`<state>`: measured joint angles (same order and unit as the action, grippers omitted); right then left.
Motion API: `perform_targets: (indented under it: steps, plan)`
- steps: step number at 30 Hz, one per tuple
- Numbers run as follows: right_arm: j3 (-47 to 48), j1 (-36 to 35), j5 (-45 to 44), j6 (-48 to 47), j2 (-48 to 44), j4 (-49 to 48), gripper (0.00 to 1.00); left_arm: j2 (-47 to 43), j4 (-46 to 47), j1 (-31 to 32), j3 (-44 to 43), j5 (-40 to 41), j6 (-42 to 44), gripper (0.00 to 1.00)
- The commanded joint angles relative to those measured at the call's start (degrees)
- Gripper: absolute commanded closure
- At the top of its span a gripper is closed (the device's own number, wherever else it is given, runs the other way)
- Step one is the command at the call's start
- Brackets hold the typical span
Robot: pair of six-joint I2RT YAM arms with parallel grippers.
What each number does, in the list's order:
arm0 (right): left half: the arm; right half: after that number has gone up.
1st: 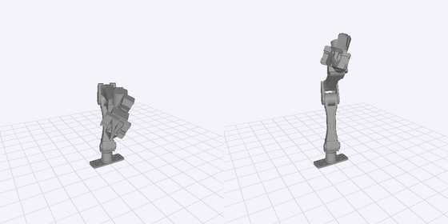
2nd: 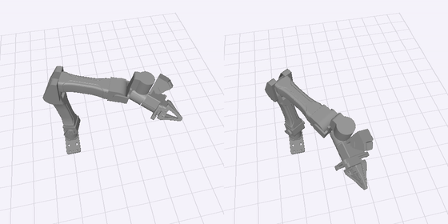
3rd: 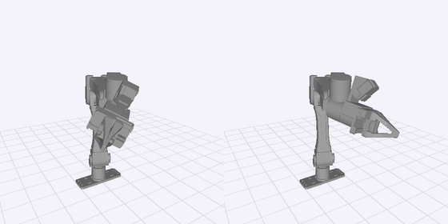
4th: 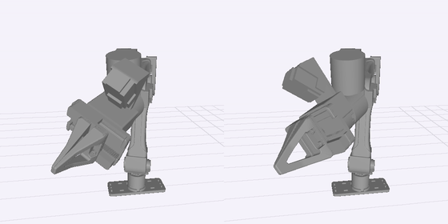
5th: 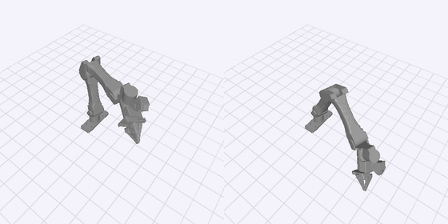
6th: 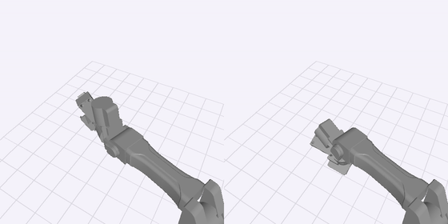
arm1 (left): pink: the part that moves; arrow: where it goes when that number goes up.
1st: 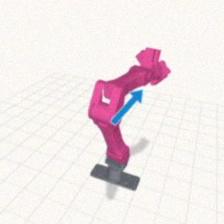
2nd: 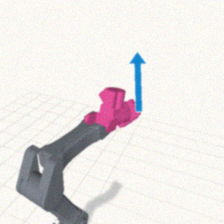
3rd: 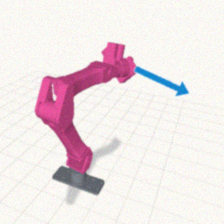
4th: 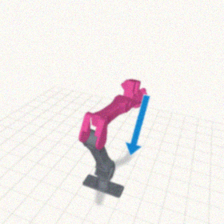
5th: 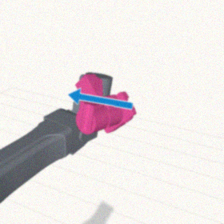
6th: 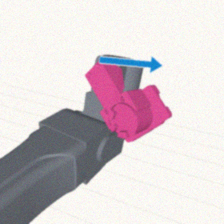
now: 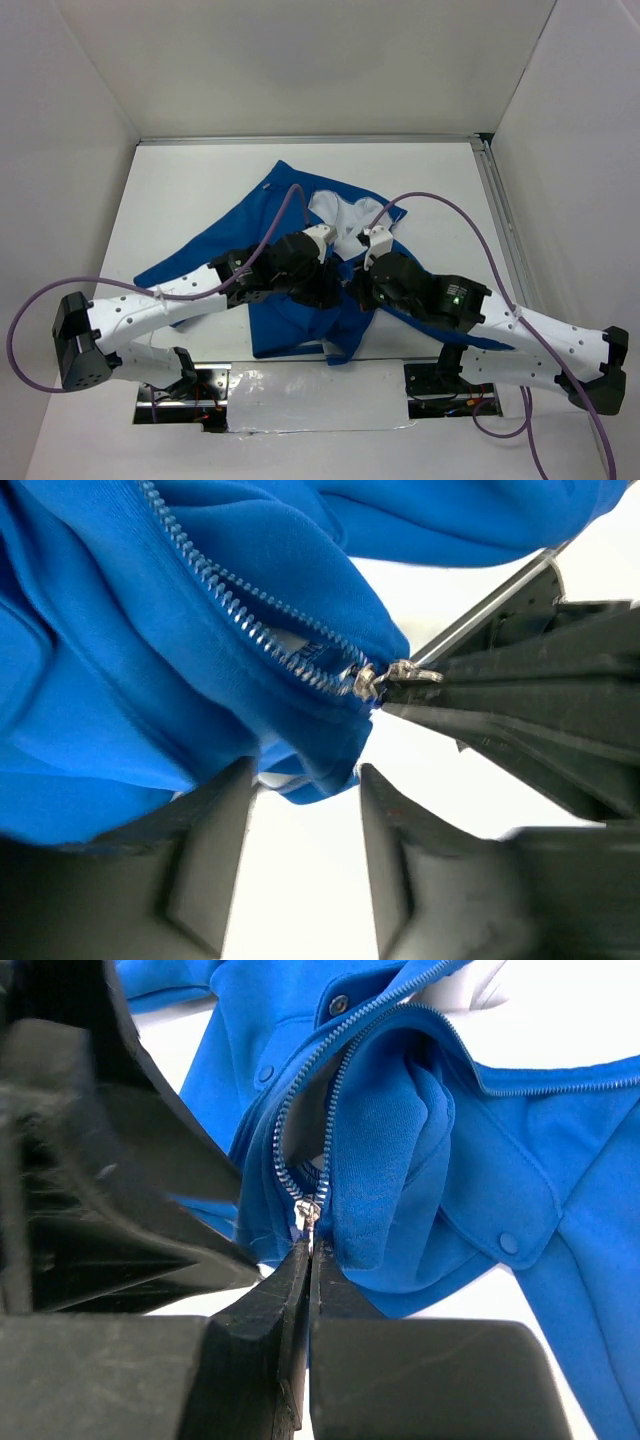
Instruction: Zip up the jacket
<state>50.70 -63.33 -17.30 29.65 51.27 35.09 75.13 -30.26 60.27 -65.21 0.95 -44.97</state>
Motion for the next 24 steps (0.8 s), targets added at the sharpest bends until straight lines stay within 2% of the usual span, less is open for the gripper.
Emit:
perform_targets:
  steps: [1, 5, 6, 9, 10, 18, 24]
  plan:
    - [3.6, 0.8, 0.5, 1.5, 0.4, 2.4, 1.00, -3.4, -0.7, 0.4, -3.1, 2.2, 5.3, 0.39]
    - [4.9, 3.3, 4.4, 2.5, 1.4, 5.0, 1.00, -4.8, -3.4, 1.0, -3.9, 6.2, 7.8, 0.23]
    - [5.5, 5.4, 6.9, 2.7, 1.5, 5.4, 1.00, -4.9, -3.5, 2.4, -4.0, 9.4, 9.3, 0.13]
    - [6.3, 9.3, 14.4, 2.4, 1.8, 6.0, 1.00, -5.4, -2.1, 5.4, -3.5, 13.9, 12.9, 0.02]
    - [6.3, 10.3, 15.9, 2.4, 1.7, 6.0, 1.00, -5.8, -1.1, 6.2, -2.7, 16.9, 14.2, 0.01]
    - [9.5, 15.1, 24.7, 1.2, 2.6, 7.0, 1.00, -5.0, 15.7, 11.2, 0.6, 24.4, 34.5, 0.01]
    - [10.2, 19.0, 30.2, 1.1, 2.4, 6.7, 1.00, -8.8, 23.0, 12.2, 4.7, 20.5, 44.3, 0.02]
